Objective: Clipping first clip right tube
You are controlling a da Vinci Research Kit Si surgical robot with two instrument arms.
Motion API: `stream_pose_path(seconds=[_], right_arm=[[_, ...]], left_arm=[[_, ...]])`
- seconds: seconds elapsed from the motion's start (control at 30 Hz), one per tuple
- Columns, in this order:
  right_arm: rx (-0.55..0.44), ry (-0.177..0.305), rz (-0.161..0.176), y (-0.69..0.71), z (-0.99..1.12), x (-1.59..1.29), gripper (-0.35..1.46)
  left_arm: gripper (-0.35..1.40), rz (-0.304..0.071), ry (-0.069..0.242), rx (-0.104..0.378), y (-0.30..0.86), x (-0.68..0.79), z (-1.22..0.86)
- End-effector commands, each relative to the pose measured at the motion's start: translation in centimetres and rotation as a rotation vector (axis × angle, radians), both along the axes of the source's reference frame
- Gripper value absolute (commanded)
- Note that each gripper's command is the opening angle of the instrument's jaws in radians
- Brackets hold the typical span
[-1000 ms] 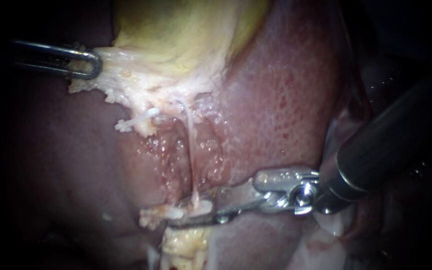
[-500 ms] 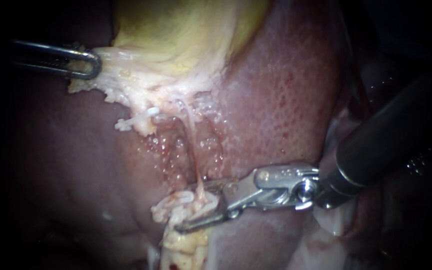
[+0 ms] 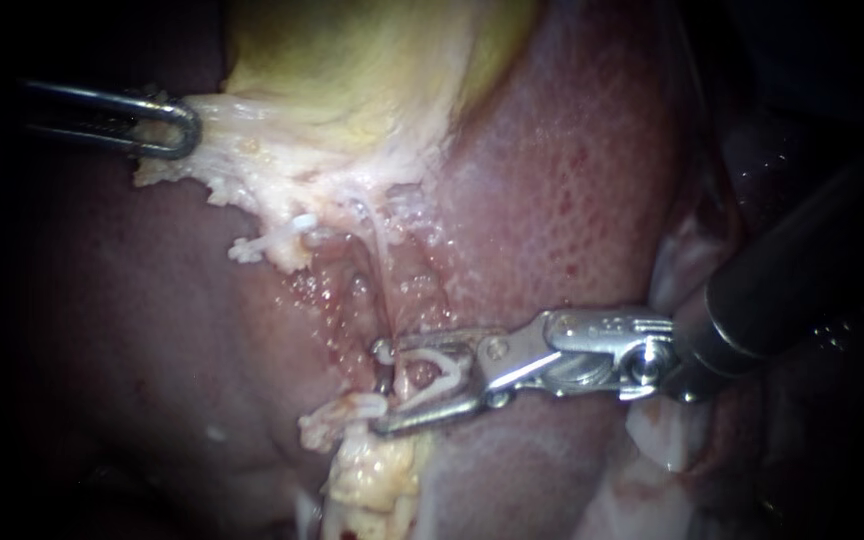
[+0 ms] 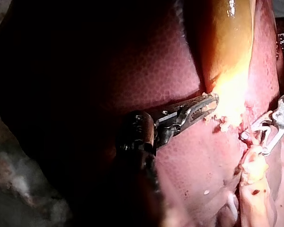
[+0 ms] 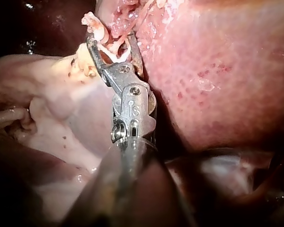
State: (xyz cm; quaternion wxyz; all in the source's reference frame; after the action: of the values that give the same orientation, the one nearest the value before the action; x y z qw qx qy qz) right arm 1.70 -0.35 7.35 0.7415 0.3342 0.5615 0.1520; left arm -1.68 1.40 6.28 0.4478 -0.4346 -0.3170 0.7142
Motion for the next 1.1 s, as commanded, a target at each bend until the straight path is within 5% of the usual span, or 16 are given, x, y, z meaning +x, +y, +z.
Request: stream_pose_path(seconds=[0.03,0.8,1.1], right_arm=[[0.014,0.006,0.0,-0.01,-0.01,0.02,0.5],[0.164,0.126,0.039,-0.07,-0.12,0.33,0.49],[0.189,0.162,-0.002,-0.07,-0.35,0.32,0.48]], left_arm=[[-0.35,0.0,0.0,0.0,0.0,0.0,0.0],[-0.35,0.003,0.001,0.001,0.0,-0.01,0.02],[-0.35,0.003,0.001,0.001,0.0,-0.01,0.02]])
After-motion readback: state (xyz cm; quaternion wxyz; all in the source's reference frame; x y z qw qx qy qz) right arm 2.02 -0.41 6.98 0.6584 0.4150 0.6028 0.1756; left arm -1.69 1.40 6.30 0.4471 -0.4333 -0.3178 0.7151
